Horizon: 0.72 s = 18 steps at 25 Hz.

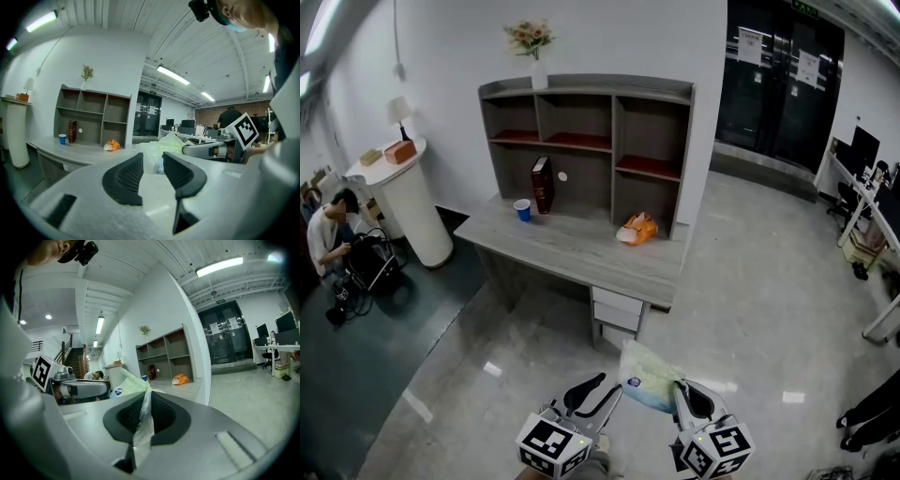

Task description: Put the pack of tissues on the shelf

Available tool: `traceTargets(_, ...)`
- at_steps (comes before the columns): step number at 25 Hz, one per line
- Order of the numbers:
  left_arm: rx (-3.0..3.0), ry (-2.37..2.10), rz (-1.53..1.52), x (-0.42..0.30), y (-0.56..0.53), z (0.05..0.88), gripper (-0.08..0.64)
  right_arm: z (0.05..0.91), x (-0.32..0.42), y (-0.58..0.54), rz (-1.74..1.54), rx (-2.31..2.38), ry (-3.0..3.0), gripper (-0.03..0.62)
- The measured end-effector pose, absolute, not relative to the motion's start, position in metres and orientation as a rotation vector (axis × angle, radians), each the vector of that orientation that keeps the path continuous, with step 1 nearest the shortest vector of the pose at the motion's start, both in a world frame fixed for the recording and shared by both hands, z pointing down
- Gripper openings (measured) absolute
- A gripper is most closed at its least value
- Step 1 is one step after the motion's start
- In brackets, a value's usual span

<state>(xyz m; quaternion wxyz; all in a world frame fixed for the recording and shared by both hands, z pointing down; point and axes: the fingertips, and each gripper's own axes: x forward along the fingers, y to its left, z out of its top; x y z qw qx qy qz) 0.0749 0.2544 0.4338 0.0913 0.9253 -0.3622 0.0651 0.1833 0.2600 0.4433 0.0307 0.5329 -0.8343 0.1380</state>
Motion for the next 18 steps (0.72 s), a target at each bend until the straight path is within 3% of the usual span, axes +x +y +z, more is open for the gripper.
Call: traceTargets(18, 2.727, -1.047, 0.179, 0.050, 0.125, 0.433, 0.126, 0.442, 0.159, 0.133, 0.421, 1.653, -2.537, 0.012)
